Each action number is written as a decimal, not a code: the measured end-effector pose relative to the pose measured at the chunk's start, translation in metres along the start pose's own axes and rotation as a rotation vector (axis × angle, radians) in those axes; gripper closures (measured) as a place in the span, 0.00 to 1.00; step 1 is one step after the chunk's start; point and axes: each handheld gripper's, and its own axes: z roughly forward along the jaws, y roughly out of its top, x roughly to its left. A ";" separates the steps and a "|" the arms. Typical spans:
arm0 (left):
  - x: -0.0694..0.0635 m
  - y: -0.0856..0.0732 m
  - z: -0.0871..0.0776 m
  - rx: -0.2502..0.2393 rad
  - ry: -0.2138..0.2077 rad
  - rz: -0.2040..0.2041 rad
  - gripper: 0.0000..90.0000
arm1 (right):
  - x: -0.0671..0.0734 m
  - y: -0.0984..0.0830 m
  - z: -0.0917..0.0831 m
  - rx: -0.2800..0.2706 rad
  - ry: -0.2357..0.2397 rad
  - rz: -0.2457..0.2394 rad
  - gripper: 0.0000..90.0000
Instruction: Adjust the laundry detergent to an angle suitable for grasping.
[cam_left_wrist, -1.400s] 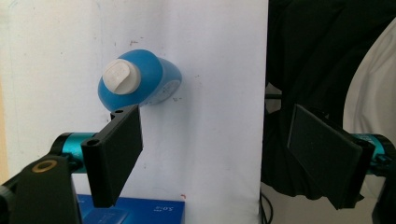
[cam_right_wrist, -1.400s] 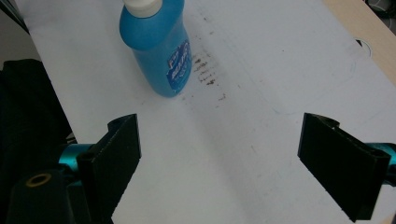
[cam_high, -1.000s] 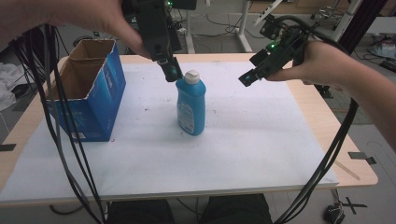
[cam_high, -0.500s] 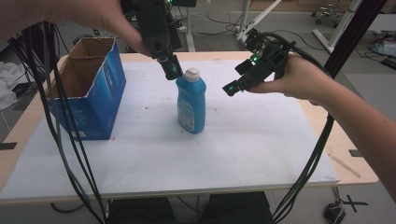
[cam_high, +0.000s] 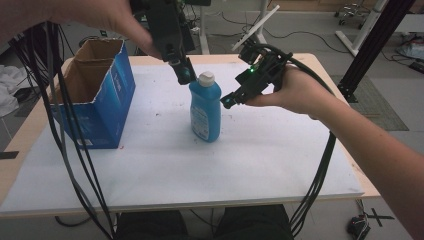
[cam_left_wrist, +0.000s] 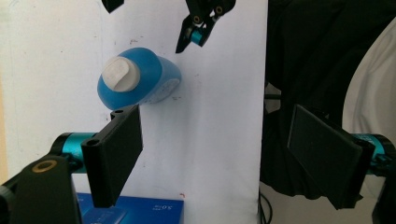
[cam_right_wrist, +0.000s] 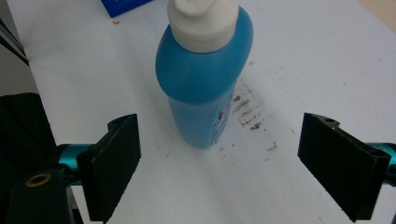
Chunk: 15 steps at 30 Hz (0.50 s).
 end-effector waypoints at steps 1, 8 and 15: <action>0.000 0.000 0.000 0.000 0.000 0.001 0.20 | 0.001 0.001 0.002 -0.002 -0.003 0.000 0.14; -0.001 0.000 0.000 0.000 0.002 0.001 0.20 | 0.006 0.007 0.014 -0.003 -0.014 0.012 0.14; -0.001 -0.001 0.000 -0.003 0.001 -0.002 0.20 | 0.011 0.013 0.025 -0.004 -0.019 0.008 0.14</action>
